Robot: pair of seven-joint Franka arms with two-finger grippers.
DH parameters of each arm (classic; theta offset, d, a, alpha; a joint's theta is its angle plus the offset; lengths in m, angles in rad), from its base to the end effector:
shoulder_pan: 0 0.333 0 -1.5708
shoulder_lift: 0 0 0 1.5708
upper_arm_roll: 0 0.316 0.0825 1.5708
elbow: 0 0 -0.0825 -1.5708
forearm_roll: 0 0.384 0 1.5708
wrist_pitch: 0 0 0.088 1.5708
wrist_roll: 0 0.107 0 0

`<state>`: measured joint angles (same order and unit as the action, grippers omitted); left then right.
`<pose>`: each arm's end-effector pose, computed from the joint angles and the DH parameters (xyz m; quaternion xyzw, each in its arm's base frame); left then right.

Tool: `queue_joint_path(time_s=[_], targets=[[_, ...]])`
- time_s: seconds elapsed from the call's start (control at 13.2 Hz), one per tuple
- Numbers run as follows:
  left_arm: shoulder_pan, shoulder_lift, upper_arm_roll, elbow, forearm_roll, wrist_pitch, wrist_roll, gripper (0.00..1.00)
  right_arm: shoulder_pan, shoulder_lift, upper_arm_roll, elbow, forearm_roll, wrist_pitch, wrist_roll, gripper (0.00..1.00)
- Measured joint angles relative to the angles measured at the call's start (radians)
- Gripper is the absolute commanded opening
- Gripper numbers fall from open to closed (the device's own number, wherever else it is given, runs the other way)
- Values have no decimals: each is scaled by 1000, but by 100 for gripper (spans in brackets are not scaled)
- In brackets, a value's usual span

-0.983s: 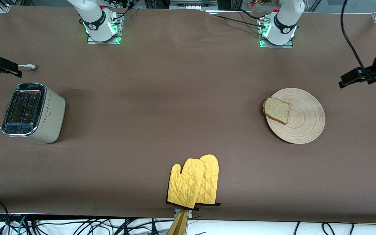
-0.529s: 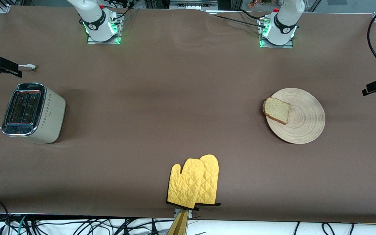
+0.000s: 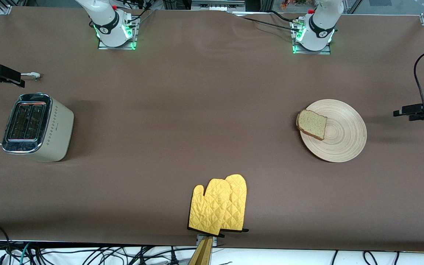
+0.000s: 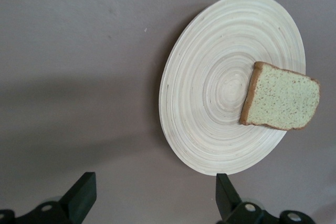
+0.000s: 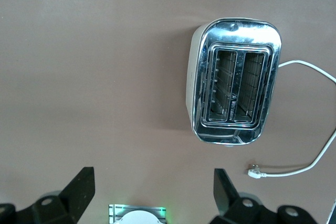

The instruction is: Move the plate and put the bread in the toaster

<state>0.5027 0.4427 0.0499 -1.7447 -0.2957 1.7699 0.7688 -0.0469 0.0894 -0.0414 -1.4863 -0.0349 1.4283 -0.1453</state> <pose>0.5338 0.2967 0.2978 0.9698 -0.0467 -0.0851 0.2237 0.5636 -0.0530 0.6024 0.9967 0.0272 -0.0753 0.0105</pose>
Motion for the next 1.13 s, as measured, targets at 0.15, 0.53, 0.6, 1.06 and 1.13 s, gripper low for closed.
queue_joint_path(time_s=[0.15, 0.53, 0.6, 1.06, 1.13], targets=[[26, 100, -1, 27, -50, 7, 132, 100, 0, 1, 0, 0, 0, 0, 0, 100], [30, 227, -12, 92, -193, -8, 248, 100, 0, 1, 1, 0, 0, 0, 0, 100], [30, 236, -13, 94, -215, -26, 255, 100, 0, 1, 1, 0, 0, 0, 0, 100], [32, 289, -16, 93, -275, -81, 265, 87, 0, 2, 1, 0, 0, 0, 0, 100], [33, 299, -17, 93, -276, -81, 274, 80, 0, 2, 1, 0, 0, 0, 0, 100]])
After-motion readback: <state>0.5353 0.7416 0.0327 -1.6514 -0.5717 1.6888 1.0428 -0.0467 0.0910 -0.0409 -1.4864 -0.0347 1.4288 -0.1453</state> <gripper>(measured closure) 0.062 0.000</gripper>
